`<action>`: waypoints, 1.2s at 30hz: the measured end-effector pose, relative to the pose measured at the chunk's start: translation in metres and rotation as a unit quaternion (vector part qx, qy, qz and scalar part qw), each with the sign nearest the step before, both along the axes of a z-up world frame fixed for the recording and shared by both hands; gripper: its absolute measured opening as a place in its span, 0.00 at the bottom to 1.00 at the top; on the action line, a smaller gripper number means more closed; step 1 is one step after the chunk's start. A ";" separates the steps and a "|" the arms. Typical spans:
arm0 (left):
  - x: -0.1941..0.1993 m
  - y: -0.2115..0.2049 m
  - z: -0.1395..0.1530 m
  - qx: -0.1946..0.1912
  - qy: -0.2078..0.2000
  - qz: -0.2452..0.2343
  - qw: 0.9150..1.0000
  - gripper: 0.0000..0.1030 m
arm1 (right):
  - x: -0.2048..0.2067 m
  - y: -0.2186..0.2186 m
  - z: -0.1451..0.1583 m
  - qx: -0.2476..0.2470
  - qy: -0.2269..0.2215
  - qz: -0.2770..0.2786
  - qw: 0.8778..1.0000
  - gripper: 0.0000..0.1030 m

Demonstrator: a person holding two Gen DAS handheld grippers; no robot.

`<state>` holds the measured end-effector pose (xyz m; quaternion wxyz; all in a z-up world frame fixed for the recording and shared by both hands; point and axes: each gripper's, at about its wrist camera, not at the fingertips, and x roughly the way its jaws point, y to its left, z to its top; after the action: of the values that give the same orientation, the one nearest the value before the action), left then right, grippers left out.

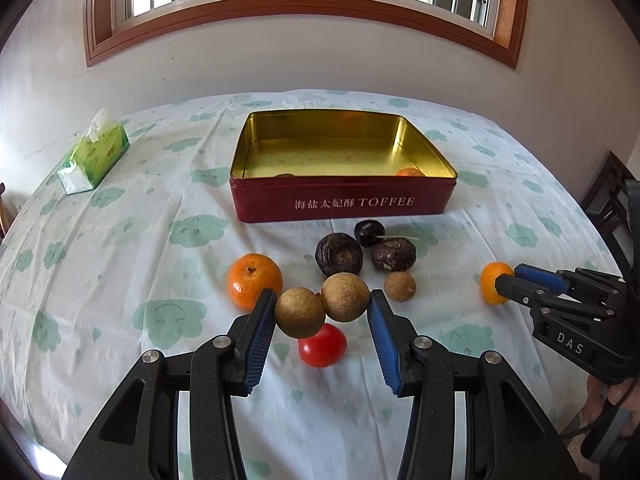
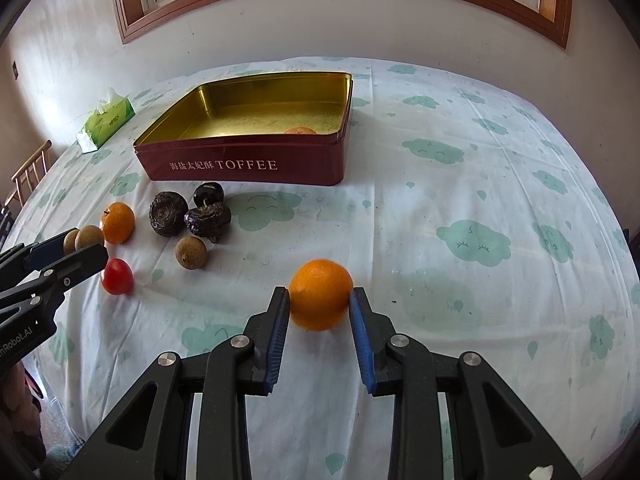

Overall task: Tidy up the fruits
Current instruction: 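Lift the longans with the left tool while the right tool carries the orange toward the tin, then open the left tool over the tin dropping longans while the right tool releases the orange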

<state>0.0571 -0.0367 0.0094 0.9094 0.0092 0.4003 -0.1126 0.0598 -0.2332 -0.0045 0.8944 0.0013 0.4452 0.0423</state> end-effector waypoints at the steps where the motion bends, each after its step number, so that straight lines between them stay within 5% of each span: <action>1: 0.004 0.002 0.002 0.001 -0.002 0.002 1.000 0.46 | 0.002 0.000 0.003 0.002 -0.003 0.002 1.000 0.17; 7: 0.023 0.009 0.005 -0.002 -0.005 0.008 1.000 0.46 | 0.012 0.000 0.003 0.008 0.002 0.020 1.000 0.19; 12: 0.029 0.010 -0.003 -0.005 0.010 0.010 1.000 0.46 | 0.016 0.002 -0.006 0.021 0.018 0.022 0.999 0.37; 27: 0.034 0.013 -0.005 -0.009 0.019 0.013 1.000 0.46 | 0.022 0.015 -0.017 0.009 0.034 0.031 0.999 0.31; 36: 0.055 0.018 0.016 -0.022 -0.010 0.016 1.000 0.46 | 0.043 0.016 0.017 0.020 -0.008 0.032 0.999 0.31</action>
<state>0.1118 -0.0191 0.0258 0.9148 -0.0161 0.3891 -0.1069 0.1024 -0.2172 0.0122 0.8959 0.0049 0.4371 0.0800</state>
